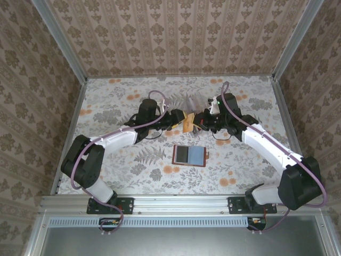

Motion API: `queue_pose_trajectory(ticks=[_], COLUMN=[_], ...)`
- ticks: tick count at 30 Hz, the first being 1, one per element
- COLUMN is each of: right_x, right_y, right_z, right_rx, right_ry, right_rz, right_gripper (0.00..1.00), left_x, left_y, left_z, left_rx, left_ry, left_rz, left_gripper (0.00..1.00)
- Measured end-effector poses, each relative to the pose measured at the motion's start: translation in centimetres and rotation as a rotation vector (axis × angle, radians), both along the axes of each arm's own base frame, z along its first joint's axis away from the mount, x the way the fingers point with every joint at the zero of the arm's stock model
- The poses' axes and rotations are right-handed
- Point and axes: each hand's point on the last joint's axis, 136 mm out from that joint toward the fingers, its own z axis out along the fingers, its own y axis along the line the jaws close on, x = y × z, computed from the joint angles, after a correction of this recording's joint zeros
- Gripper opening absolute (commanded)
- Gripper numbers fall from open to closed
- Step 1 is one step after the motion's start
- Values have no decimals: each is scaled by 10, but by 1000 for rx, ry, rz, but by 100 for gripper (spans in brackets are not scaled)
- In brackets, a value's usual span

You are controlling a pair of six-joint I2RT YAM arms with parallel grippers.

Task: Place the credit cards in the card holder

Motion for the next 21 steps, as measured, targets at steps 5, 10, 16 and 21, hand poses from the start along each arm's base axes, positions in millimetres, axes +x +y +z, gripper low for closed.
queue_pose_trajectory(ticks=[5, 10, 16, 21], right_x=[4, 6, 5, 7], right_y=[-5, -10, -8, -5], right_z=[5, 6, 7, 5], right_rx=[26, 40, 54, 64], right_ry=[-21, -22, -23, -23], right_rz=[16, 17, 33, 45], right_gripper=[2, 2, 3, 3], left_x=[-4, -5, -6, -7], left_y=[-4, -4, -5, -6], left_z=[8, 9, 12, 15], left_rx=[-44, -56, -72, -83], left_ry=[-9, -9, -27, -29], left_rz=[-26, -33, -42, -51], left_gripper=[44, 37, 38, 32])
